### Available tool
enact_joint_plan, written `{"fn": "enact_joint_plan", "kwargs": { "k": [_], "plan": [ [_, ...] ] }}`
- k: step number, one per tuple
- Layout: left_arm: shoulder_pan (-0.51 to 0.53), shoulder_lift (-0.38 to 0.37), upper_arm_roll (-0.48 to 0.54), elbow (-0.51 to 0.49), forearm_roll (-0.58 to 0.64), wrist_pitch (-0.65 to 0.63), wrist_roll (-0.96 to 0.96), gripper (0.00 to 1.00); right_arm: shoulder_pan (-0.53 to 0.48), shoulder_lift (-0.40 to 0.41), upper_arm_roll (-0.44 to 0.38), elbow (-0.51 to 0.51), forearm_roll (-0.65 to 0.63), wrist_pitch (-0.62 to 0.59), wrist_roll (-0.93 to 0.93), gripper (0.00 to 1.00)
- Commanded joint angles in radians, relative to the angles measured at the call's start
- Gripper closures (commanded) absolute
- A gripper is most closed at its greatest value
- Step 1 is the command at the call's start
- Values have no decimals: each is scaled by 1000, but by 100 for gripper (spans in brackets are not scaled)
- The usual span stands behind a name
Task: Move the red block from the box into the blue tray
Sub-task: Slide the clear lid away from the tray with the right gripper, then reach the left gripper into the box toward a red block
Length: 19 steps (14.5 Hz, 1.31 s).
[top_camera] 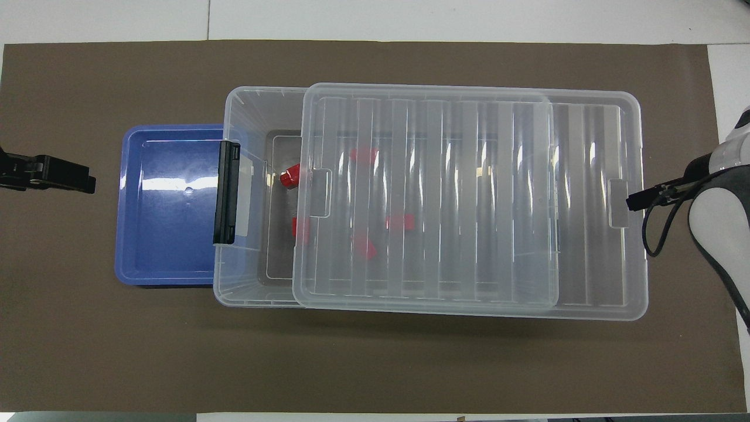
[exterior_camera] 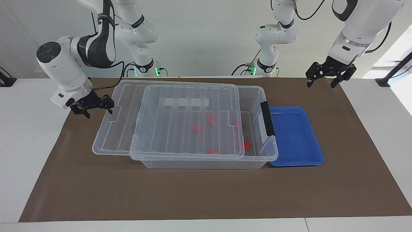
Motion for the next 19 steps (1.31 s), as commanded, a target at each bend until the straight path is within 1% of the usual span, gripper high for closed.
{"fn": "enact_joint_plan", "kwargs": {
  "k": [1,5,9,14,19],
  "plan": [
    [-60,-31,3,-59,-7,61,-80,0,-11,-18,-23,-17,-16,-1,-61,0],
    [-159,-41,2,-130,-7,135,-191,0,-14,-16,-49,-14,-16,3,-109,0],
    [-277,-41,2,-227,-7,247,-321,0,-17,-15,-87,-12,-16,6,-170,0],
    [-322,-24,0,-288,-7,356,-347,0,-19,-15,-123,-12,-18,10,-225,0],
    [-368,22,0,-290,8,394,-401,0,-20,-15,-147,-14,-18,14,-270,0]
  ]
}}
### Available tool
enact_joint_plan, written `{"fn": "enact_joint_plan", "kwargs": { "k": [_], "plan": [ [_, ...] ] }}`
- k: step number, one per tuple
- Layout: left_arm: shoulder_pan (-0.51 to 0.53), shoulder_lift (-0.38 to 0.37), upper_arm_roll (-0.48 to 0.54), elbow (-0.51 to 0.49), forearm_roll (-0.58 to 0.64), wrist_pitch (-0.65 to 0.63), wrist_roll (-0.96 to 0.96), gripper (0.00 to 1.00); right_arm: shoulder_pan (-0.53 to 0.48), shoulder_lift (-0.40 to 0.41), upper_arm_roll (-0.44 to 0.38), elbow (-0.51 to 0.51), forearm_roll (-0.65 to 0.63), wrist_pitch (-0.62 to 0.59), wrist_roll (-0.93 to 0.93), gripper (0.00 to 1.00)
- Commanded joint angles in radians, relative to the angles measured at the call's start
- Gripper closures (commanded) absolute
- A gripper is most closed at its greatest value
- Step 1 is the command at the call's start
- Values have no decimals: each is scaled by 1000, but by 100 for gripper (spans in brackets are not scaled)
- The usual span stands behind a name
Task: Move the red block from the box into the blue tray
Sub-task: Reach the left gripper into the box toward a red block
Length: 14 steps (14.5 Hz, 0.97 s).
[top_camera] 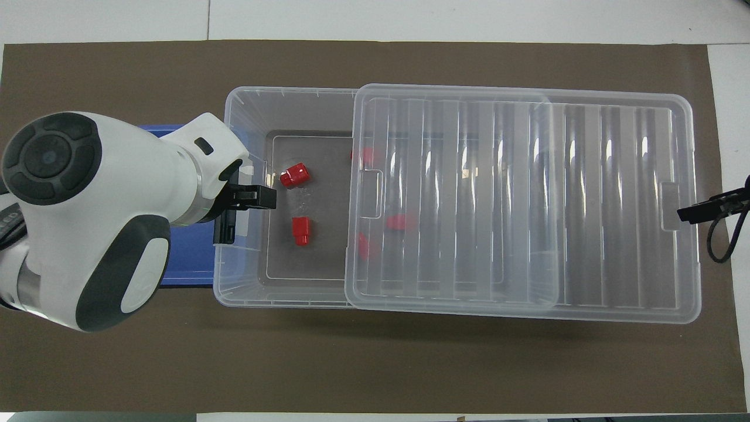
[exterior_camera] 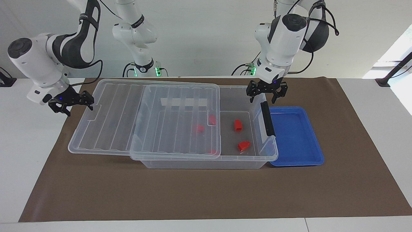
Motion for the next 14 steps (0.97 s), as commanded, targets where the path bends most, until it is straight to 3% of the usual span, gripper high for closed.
{"fn": "enact_joint_plan", "kwargs": {
  "k": [1,7,10,14],
  "plan": [
    [-31,9,13,-16,16,38,-46,0,-9,-15,-8,-15,-17,10,-39,0],
    [-88,75,13,-17,51,82,-105,0,-10,-13,-35,-15,-17,17,-74,0],
    [-106,150,13,-34,54,166,-116,0,-10,-13,-40,-15,-17,17,-79,0],
    [-114,164,12,-158,54,343,-130,1,-7,-12,-38,-13,-17,17,-68,0]
  ]
}}
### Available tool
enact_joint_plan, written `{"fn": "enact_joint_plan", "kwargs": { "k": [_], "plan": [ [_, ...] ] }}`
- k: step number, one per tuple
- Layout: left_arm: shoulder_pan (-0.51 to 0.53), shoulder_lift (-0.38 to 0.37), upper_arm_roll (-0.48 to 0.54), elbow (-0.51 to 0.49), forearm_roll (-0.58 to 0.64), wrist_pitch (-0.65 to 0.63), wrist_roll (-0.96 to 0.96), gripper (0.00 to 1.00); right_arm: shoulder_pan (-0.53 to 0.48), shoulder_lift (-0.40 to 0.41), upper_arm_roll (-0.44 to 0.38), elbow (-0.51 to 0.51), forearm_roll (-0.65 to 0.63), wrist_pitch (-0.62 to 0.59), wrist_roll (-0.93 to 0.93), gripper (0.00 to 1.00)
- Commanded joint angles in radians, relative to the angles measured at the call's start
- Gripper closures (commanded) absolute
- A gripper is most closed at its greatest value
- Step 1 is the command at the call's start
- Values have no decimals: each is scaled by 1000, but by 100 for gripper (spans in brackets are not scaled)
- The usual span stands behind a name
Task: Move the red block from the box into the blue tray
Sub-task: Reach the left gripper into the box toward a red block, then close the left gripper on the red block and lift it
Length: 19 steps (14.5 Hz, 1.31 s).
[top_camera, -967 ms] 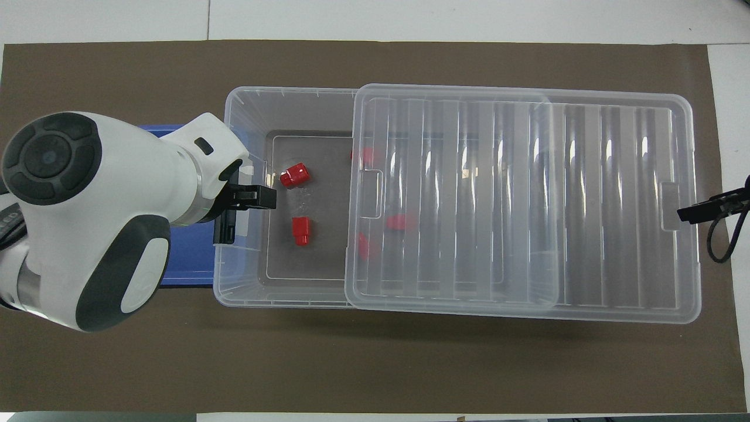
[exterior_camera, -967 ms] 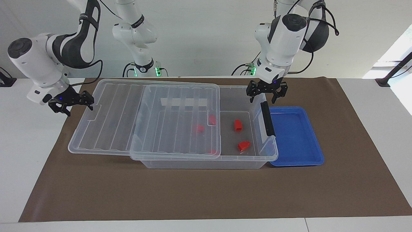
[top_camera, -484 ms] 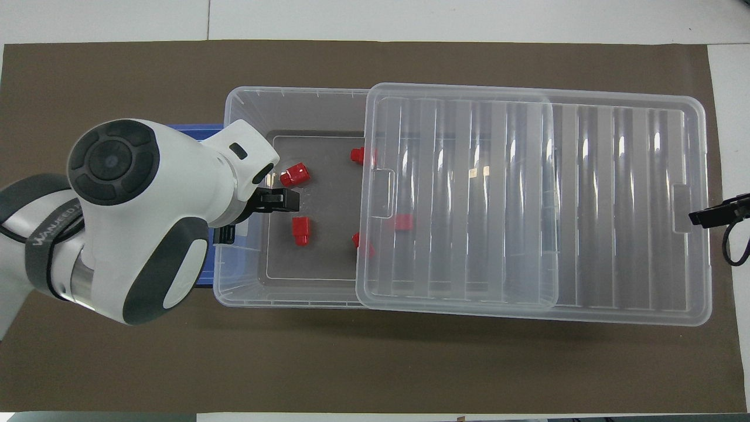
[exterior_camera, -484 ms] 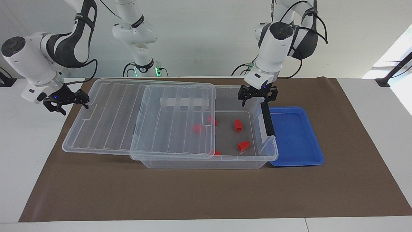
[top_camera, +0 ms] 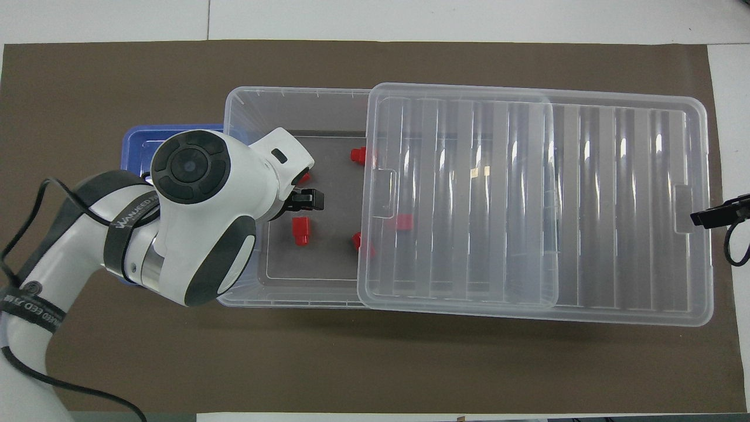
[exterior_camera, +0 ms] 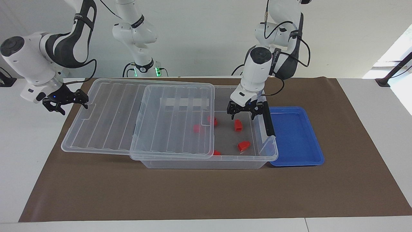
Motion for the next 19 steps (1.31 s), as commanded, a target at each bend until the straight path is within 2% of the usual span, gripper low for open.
{"fn": "enact_joint_plan", "kwargs": {
  "k": [1,9,10,11,14,15,19],
  "plan": [
    [-30,-9,12,-79,23,84,-37,1,-7,-12,-1,-13,-17,16,-17,0],
    [-45,78,12,-123,23,174,-61,3,4,1,10,25,-17,-1,17,0],
    [-45,84,12,-129,23,186,-66,9,6,1,12,30,-17,-3,17,0],
    [-45,86,12,-131,23,185,-68,21,6,1,12,31,-17,-3,17,0],
    [-45,81,14,-145,23,177,-112,86,6,1,12,34,-17,-3,17,0],
    [-48,78,14,-148,23,174,-135,100,6,1,13,47,-16,-15,17,0],
    [-62,51,14,-140,23,144,-204,100,6,1,50,160,-6,-144,98,0]
  ]
}}
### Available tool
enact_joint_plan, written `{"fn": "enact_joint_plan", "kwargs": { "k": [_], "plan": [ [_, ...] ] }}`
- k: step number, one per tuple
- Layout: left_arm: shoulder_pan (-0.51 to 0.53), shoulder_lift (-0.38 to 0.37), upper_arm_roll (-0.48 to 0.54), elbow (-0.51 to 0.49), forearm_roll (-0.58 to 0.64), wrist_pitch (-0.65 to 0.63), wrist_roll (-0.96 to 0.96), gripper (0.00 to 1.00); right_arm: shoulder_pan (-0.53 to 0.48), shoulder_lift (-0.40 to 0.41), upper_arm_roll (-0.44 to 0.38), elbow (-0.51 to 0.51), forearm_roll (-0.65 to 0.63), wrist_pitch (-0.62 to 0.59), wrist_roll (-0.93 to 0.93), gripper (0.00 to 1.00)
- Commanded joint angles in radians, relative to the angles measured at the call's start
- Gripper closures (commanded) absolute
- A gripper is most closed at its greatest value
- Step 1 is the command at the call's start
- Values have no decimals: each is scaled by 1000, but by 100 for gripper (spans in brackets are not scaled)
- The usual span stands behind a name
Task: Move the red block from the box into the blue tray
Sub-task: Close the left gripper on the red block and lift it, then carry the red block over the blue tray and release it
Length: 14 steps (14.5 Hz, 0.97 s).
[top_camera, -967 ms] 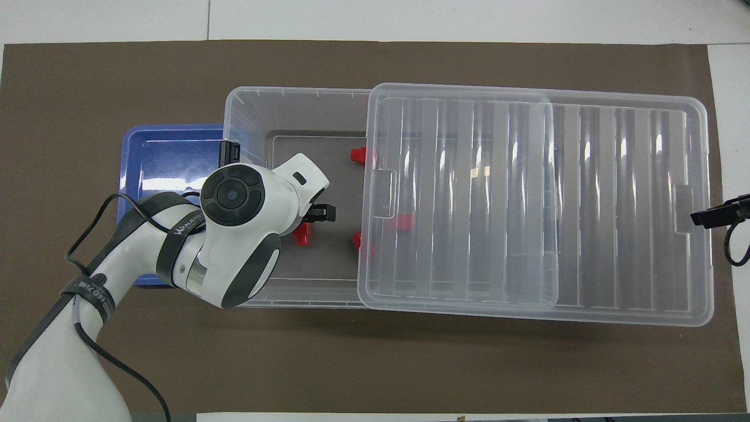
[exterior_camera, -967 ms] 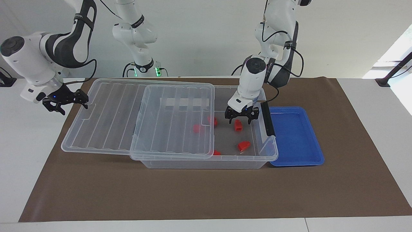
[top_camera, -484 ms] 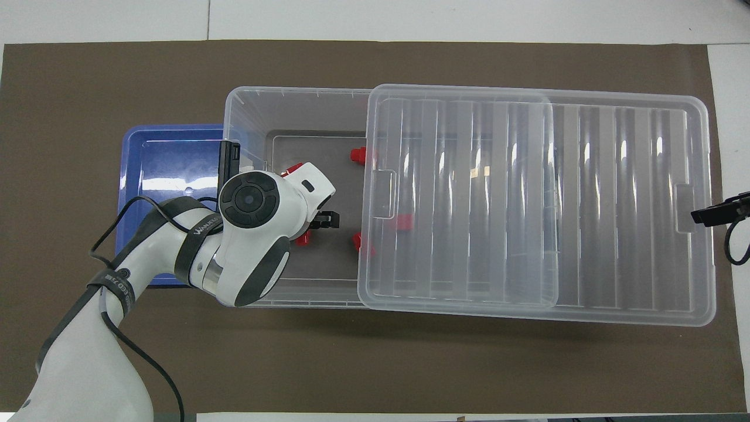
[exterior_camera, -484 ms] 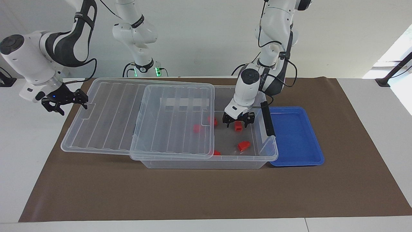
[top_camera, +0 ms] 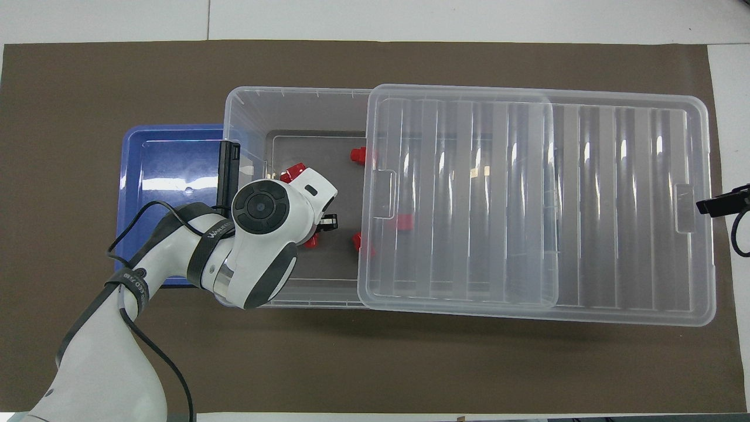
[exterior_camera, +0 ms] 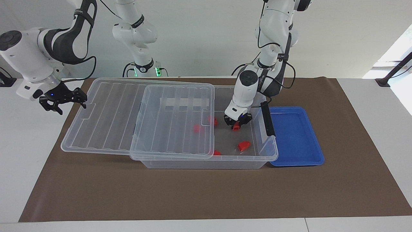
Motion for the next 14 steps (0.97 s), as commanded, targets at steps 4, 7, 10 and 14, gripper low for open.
{"fn": "enact_joint_plan", "kwargs": {
  "k": [4,7,10,14],
  "plan": [
    [-2,-143,18,6,22,-116,-31,100,-11,1,27,133,-20,-128,49,0],
    [10,-215,24,30,22,-185,-27,100,-17,-2,-14,130,-41,-125,24,15],
    [80,-346,24,49,22,-331,74,100,-17,-12,-70,100,-42,-117,-2,100],
    [171,-374,24,47,22,-364,219,100,-17,-19,-99,59,-42,-107,10,100]
  ]
}}
